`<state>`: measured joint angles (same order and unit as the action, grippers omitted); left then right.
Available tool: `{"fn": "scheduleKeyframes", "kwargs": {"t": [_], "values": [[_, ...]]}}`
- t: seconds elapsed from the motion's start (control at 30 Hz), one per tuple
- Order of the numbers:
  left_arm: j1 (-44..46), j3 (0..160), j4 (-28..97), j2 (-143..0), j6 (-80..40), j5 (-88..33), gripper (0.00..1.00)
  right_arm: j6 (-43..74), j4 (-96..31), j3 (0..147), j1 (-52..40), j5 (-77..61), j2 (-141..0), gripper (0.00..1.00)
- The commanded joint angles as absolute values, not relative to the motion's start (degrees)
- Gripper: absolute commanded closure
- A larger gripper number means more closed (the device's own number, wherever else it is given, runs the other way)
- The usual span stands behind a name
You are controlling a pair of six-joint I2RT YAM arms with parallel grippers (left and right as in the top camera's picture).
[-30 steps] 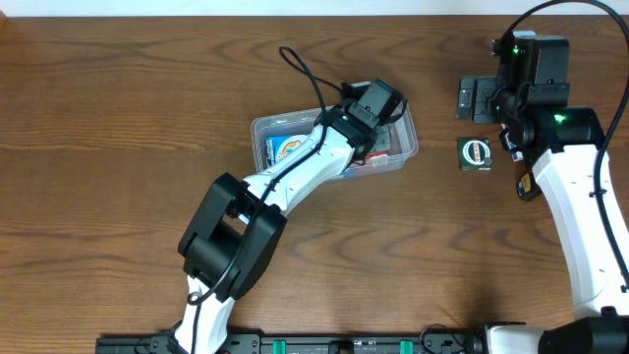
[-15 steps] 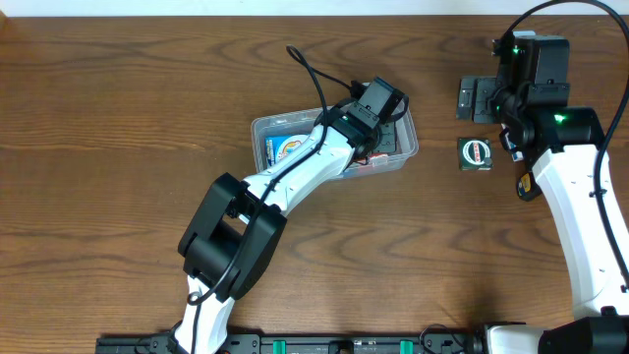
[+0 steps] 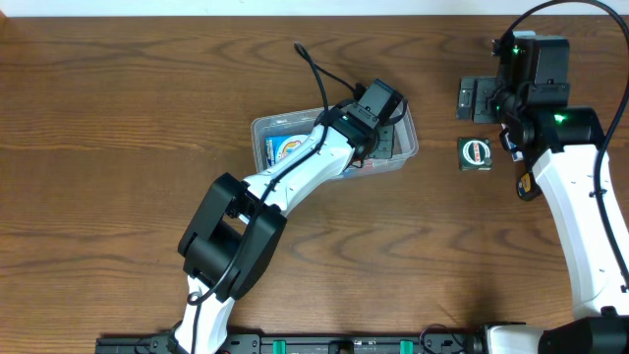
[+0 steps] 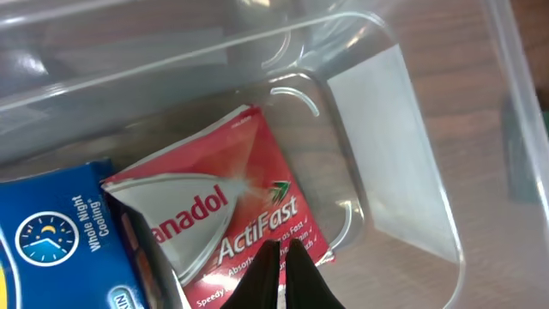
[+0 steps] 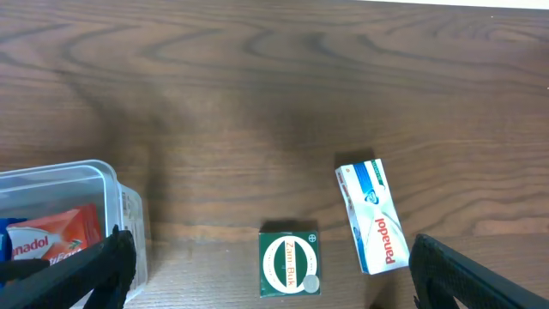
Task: Pack container
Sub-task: 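Lower the red box into the container beside the blue box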
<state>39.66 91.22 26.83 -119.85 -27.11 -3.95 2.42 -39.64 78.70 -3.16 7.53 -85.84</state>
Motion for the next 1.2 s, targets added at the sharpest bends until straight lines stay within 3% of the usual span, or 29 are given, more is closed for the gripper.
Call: {"fn": "scheduleKeyframes", "kwargs": {"t": [0.0,1.17], "values": [[39.7,92.12,27.33,-120.9,-23.62,-3.88,0.94,2.96,-39.66,79.05,-3.03,7.92,-85.45,0.01],[39.55,92.12,26.96,-124.09,-7.05,-3.84,0.94,2.96,-39.66,79.05,-3.03,7.94,-85.45,0.01]]}}
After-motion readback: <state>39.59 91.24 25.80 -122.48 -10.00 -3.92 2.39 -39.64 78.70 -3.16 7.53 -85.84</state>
